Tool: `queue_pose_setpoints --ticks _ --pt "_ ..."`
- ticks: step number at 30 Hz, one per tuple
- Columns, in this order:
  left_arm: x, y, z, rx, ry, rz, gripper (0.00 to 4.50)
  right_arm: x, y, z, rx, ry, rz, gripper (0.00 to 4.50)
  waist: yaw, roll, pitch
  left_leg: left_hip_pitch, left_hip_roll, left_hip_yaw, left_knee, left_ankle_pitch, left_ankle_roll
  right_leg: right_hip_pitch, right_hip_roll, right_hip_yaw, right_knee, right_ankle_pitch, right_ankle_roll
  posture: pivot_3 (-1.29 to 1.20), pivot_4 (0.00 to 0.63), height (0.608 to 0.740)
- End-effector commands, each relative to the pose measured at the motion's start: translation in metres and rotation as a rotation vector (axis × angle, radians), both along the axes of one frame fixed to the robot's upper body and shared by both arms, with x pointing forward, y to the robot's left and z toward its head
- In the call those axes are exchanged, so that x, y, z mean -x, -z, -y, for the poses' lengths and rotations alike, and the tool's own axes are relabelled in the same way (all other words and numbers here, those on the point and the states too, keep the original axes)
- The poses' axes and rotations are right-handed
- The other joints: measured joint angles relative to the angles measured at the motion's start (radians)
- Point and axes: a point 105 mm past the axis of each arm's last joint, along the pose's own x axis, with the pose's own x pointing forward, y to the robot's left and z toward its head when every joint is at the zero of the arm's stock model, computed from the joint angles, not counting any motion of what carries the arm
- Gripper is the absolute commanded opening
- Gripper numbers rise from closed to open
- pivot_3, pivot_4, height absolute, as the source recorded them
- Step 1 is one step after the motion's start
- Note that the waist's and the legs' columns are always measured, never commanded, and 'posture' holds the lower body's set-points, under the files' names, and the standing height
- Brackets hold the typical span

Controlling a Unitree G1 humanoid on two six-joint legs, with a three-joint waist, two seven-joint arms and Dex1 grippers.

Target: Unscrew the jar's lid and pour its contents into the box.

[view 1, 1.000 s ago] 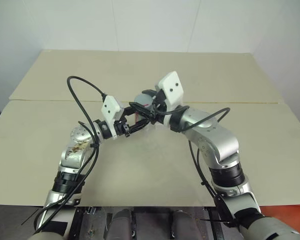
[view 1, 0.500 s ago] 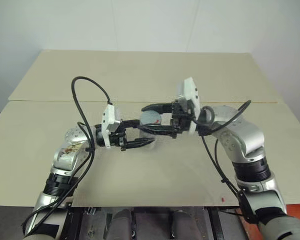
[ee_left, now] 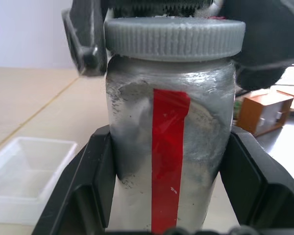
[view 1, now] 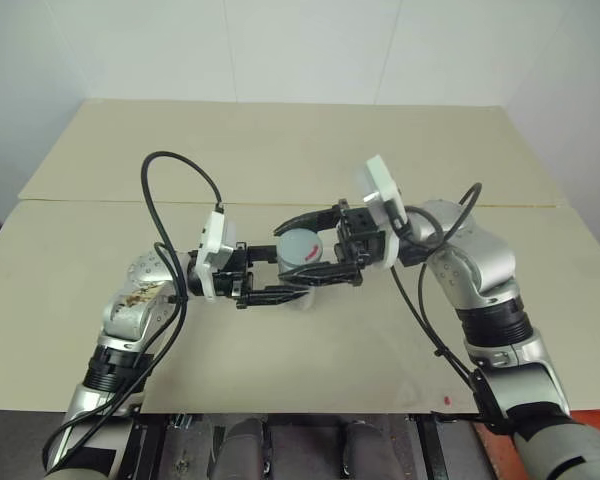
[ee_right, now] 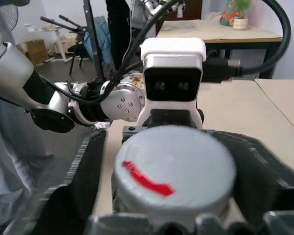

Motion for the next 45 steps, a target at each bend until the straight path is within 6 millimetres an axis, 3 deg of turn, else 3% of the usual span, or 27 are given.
queue_pose_setpoints --ticks 1,10,14,20,27,41,45 --pt "-0.002 -0.012 -0.004 0.016 -0.036 0.065 2.70 -0.004 -0.009 0.008 -0.027 0.083 0.042 4.46 0.001 0.000 0.000 0.000 0.000 0.000 0.000 0.000 0.000 0.000 0.000 0.000 0.000 0.000 0.000 0.00 0.150 0.740" --pt "-0.031 -0.007 -0.024 0.036 -0.339 0.067 2.70 -0.023 -0.018 0.031 -0.127 0.471 0.101 4.46 0.001 0.000 0.000 0.000 0.000 0.000 0.000 0.000 -0.001 0.000 0.000 0.000 0.000 0.000 0.000 0.00 0.150 0.740" --pt "-0.048 0.000 -0.020 0.063 -0.511 0.050 2.70 -0.024 -0.029 0.023 -0.187 0.560 0.089 4.46 0.001 0.000 0.000 0.000 0.000 0.000 0.000 0.001 -0.001 0.000 0.000 0.000 0.001 0.000 0.000 0.00 0.150 0.740" --pt "-0.063 -0.003 -0.011 0.112 -0.657 0.044 2.70 -0.038 -0.023 -0.001 -0.168 0.731 0.076 4.46 0.000 0.000 0.000 0.000 0.000 0.000 0.000 0.001 -0.001 -0.001 0.000 0.000 0.001 0.000 0.000 0.00 0.150 0.740" --pt "-0.061 -0.004 -0.002 0.121 -0.642 0.053 2.70 -0.059 -0.020 -0.013 -0.142 0.848 0.068 4.46 0.000 0.000 0.000 0.000 0.000 0.000 0.000 0.001 -0.002 -0.001 0.000 0.001 0.003 0.000 0.000 0.00 0.150 0.740" --pt "-0.055 -0.003 0.000 0.119 -0.618 0.053 2.70 -0.065 -0.020 -0.019 -0.136 0.842 0.053 4.46 -0.002 0.000 0.000 0.000 0.000 0.000 -0.001 0.001 -0.002 -0.001 0.000 0.000 0.002 0.000 0.000 0.00 0.150 0.740" --pt "-0.053 -0.003 0.000 0.112 -0.601 0.053 2.70 -0.064 -0.021 -0.020 -0.142 0.841 0.059 3.58 -0.002 0.000 0.000 0.000 0.000 0.000 -0.001 0.001 -0.002 -0.001 0.000 0.000 0.002 0.000 0.000 0.00 0.150 0.740"
